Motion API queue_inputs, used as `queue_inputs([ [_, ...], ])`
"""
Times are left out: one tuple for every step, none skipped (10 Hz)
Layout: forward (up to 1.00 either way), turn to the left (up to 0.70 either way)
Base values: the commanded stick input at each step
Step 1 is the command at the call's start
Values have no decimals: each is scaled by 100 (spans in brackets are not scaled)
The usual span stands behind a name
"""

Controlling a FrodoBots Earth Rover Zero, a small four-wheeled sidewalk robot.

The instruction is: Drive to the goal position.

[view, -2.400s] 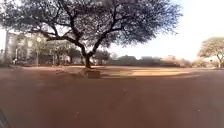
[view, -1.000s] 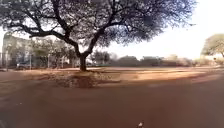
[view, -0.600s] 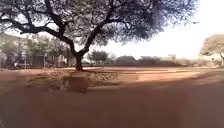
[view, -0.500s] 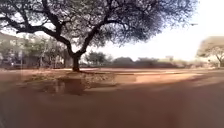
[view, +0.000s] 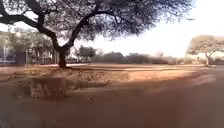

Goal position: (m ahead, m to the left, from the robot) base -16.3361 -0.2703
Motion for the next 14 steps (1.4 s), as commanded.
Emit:
queue_inputs([
  [100,-27],
  [100,-27],
  [100,-27],
  [100,-13],
  [100,0],
  [100,0],
  [100,0],
  [100,0],
  [100,0],
  [100,0],
  [100,0],
  [100,0],
  [100,0],
  [100,0],
])
